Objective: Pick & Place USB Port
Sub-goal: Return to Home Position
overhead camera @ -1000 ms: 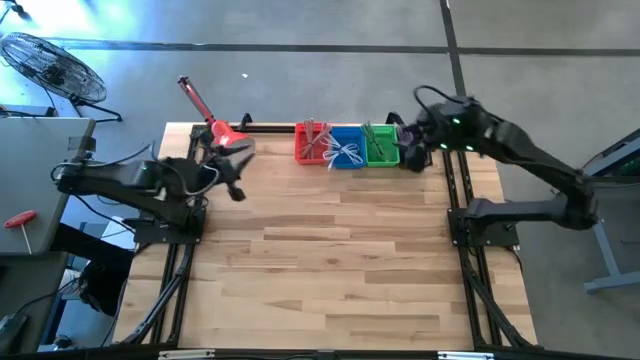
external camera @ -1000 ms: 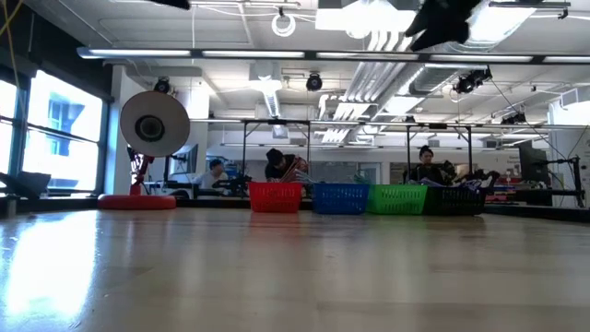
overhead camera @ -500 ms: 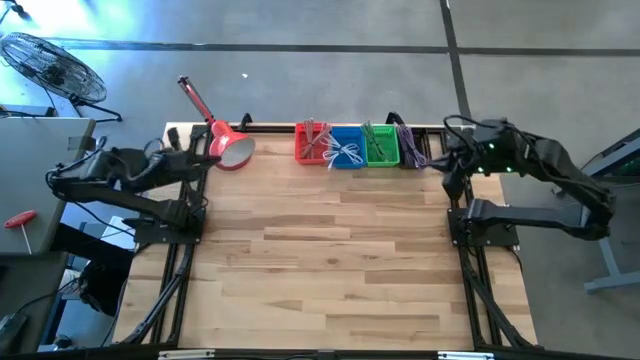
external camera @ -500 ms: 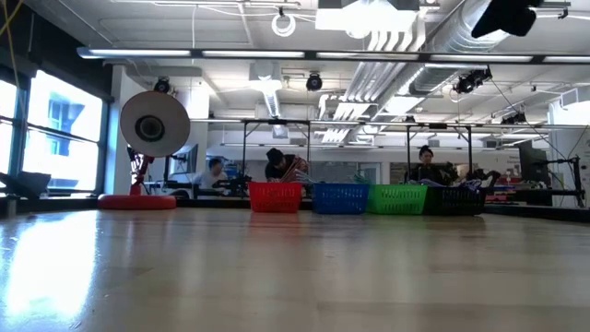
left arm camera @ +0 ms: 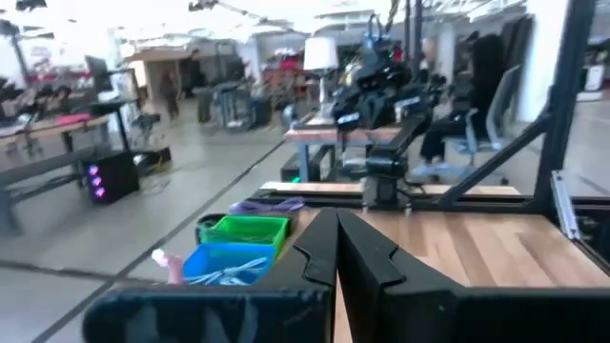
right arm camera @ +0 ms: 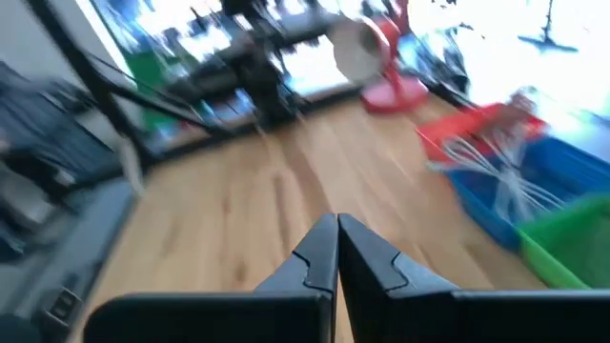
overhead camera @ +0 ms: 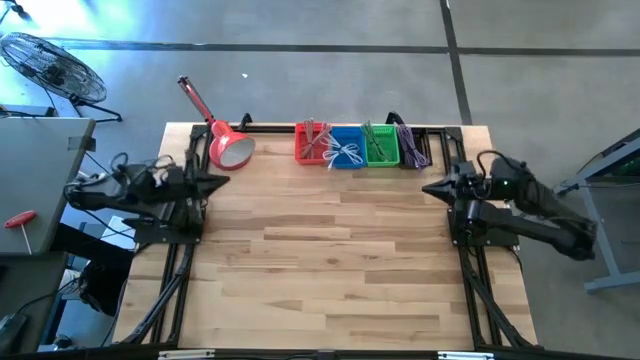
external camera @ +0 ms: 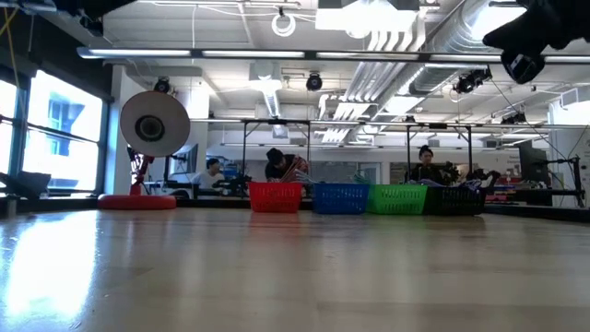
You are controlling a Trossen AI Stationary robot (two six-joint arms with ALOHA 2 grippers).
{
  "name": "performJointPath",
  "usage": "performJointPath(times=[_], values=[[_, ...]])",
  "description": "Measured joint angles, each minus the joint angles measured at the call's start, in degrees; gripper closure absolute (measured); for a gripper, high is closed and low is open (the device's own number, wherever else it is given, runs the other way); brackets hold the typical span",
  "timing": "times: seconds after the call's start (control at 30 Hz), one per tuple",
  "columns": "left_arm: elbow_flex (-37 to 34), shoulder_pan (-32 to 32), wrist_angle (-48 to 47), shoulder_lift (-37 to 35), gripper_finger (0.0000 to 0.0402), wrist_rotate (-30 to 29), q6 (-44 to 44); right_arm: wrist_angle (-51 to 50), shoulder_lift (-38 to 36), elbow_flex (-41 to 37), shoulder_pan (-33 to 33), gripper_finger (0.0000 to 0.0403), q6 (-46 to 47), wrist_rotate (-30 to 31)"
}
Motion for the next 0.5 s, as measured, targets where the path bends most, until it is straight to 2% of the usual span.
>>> performJointPath(times=[0.2,0.33,0.5], values=[[-11.05,0.0,7.5,-4.68,0.0401,1.01,0.55,15.44,-8.73,-11.91,-0.02,0.0402,2.34,-5.46],[-15.71,0.0,8.43,-6.89,0.0401,4.04,-3.65,20.98,-10.73,-17.96,-0.02,0.0402,2.8,-5.8],[-22.13,0.0,14.53,-7.53,0.0401,4.03,-7.89,30.1,-10.83,-24.67,-0.02,0.0402,2.37,-7.42]])
